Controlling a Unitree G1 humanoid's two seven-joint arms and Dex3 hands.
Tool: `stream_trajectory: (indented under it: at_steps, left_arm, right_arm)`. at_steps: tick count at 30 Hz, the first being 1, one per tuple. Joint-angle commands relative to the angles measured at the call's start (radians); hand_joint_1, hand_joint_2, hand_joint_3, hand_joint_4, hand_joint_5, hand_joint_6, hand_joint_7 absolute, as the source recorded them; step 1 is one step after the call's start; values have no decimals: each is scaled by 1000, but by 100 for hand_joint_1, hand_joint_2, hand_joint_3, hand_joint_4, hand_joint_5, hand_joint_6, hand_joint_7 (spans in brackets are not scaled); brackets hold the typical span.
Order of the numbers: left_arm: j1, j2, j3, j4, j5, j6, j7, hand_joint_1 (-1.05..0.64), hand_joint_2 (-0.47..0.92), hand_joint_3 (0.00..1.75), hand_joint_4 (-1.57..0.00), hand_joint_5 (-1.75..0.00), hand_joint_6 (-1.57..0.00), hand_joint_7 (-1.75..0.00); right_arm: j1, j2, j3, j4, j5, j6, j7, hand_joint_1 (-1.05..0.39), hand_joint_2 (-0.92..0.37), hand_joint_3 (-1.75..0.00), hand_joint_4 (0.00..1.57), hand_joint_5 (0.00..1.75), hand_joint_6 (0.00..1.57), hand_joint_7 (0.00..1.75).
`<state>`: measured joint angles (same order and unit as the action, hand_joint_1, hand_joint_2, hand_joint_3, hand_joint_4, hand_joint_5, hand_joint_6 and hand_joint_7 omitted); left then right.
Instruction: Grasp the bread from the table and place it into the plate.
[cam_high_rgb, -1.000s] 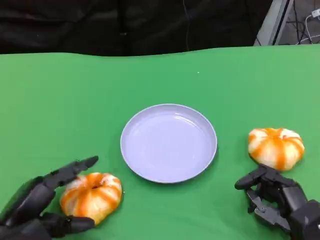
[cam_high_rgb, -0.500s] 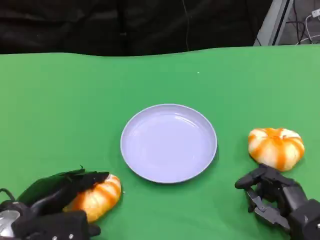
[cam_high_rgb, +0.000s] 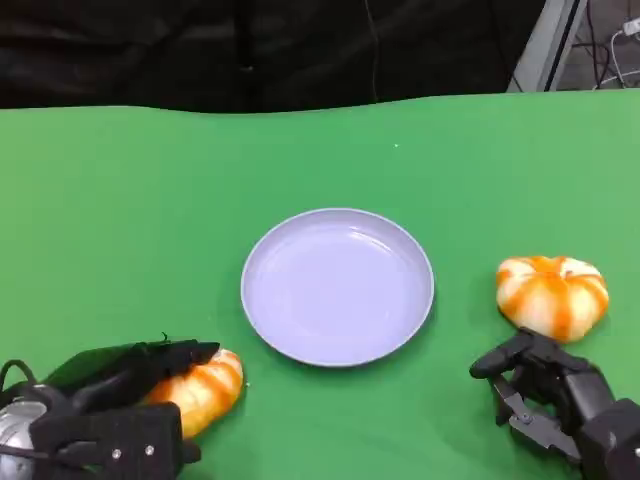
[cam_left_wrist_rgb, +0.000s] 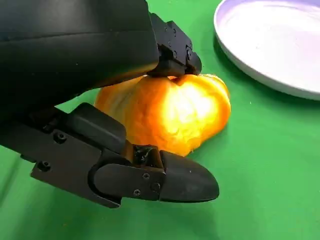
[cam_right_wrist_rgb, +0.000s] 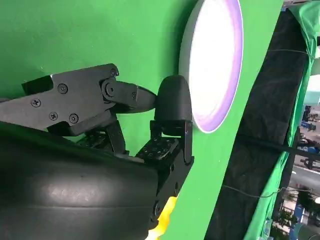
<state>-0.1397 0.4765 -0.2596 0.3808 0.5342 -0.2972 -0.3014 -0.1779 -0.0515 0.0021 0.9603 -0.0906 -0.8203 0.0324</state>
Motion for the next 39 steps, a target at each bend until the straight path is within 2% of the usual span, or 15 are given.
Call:
stream_trajectory:
  at_steps: [1,3,6,17,19,20,22,24,26,27,29,30,33,37,39]
  left_arm:
    - [28,41,-39,13,-14,19,-78,-49,92,14,-31,0,-17,0]
    - [28,51,-42,11,-39,24,-104,-28,92,8,-30,0,-17,0]
    - [25,59,-43,16,-79,30,-140,-10,92,6,-27,0,-17,0]
    - [32,75,-59,-28,-87,91,-153,-3,91,1,-26,-1,-20,-1]
    - [38,63,-55,-20,-65,79,-87,-2,92,8,-33,-3,-27,-3]
    - [42,54,-53,-13,-49,73,-36,-2,92,13,-42,-6,-34,-5]
    - [45,33,-49,-4,-23,82,44,-2,92,18,-72,-8,-59,-6]
    - [47,16,-43,-2,-13,91,102,-3,92,10,-96,-7,-82,-6]
    - [53,0,-35,7,-13,82,157,-3,92,6,-107,-5,-93,-5]
    - [56,-9,-29,17,-16,71,189,1,92,9,-121,-7,-106,-7]
    - [61,-25,-17,31,-29,52,235,3,92,13,-131,-6,-116,-6]
    - [64,-36,-8,35,-42,43,254,0,92,22,-140,-8,-125,-8]
    - [69,-60,14,48,-68,16,300,-4,92,30,-152,-11,-138,-10]
    - [73,-80,33,66,-88,-21,349,-6,90,39,-155,-15,-143,-10]
    - [75,-90,42,71,-95,-36,370,-7,79,59,-147,-33,-145,-8]
  right_arm:
    - [23,-11,-7,-9,8,28,0,-13,-91,-53,68,173,74,121]
    - [23,-11,-8,-9,8,26,1,-12,-91,-53,68,173,74,121]
    - [22,-14,-5,-8,-1,22,-8,-13,-90,-53,68,173,74,122]
    - [19,-14,-12,-2,9,18,3,-13,-90,-54,67,174,74,122]
    - [20,-15,-12,-3,8,20,1,-13,-90,-54,67,174,74,122]
    - [20,-17,-11,-3,5,18,-1,-13,-90,-54,67,174,74,122]
    - [20,-17,-11,-4,4,19,0,-13,-90,-54,67,174,74,121]
    - [20,-16,-13,-5,7,19,2,-13,-90,-54,67,173,74,121]
    - [19,-14,-14,-3,8,18,1,-13,-90,-54,67,173,74,122]
    - [18,-14,-13,-2,8,18,1,-13,-90,-54,67,173,74,122]
    - [18,-13,-14,-2,10,18,3,-14,-89,-54,67,173,74,122]
    - [19,-12,-14,-3,11,20,3,-14,-89,-54,67,174,74,122]
    - [21,-10,-13,-8,8,24,-1,-13,-90,-53,66,174,74,122]
    - [23,-11,-10,-9,5,21,-1,-12,-91,-53,65,175,73,122]
    - [22,-11,-9,-9,4,20,-2,-12,-91,-53,65,174,73,122]
